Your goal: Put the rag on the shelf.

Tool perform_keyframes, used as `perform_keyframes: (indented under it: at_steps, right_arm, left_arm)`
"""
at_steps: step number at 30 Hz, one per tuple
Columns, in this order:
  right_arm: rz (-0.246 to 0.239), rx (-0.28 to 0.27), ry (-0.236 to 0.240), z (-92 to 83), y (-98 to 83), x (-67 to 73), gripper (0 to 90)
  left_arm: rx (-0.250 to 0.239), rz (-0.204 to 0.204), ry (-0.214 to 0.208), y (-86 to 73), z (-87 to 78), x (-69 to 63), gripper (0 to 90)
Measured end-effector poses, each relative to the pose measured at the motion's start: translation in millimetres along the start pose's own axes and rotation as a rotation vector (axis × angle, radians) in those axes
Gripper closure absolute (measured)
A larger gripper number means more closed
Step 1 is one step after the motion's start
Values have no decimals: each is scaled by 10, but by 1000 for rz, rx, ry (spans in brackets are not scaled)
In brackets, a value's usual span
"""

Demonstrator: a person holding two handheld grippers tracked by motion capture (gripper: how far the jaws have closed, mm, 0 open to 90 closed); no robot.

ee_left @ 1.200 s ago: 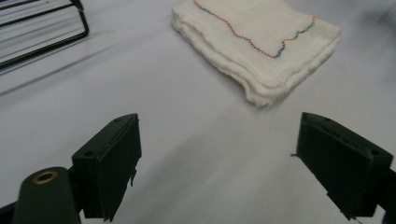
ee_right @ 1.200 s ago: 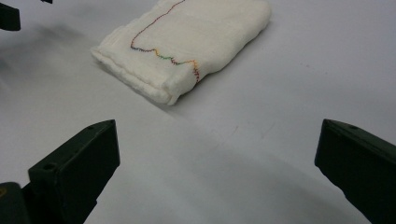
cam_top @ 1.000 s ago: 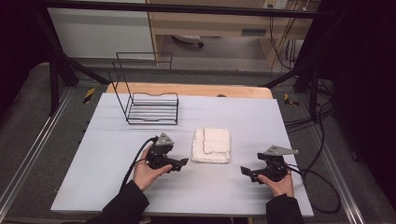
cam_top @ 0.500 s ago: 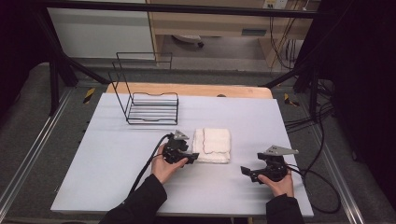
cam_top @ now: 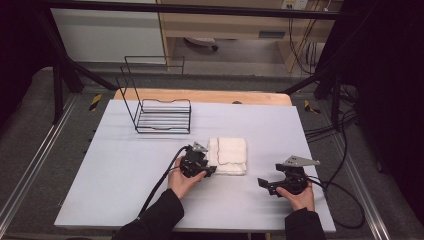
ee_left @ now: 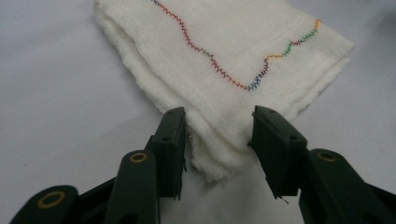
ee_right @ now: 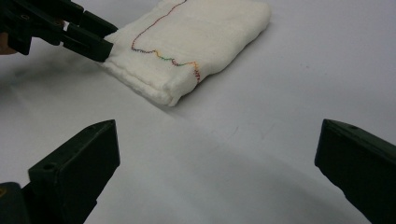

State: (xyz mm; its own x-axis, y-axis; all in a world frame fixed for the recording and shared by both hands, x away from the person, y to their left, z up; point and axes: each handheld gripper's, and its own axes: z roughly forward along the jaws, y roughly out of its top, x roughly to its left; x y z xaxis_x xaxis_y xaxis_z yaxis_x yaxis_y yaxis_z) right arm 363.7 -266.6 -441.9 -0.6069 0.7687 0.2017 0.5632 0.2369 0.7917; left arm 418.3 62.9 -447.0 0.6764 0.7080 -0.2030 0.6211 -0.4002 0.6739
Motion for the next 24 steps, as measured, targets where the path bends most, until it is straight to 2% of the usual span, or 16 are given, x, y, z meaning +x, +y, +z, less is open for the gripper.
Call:
perform_keyframes:
  at_steps: [3, 6, 13, 21, 24]
  right_arm:
    - [-2, 1, 0, 1, 0, 0, 6]
    - [-2, -1, 3, 3, 2, 3, 6]
    - [3, -2, 4, 0, 2, 8, 6]
    - [4, -2, 8, 2, 1, 11, 6]
    - [7, -1, 7, 1, 2, 17, 6]
  left_arm:
    - [2, -24, -11, 0, 7, -7, 622]
    - [1, -23, -8, 0, 10, -15, 660]
    - [5, -36, -2, 10, -6, -40, 813]
    - [9, -21, -11, 15, -126, -12, 839]
    - [47, 11, -19, -19, -237, -18, 840]
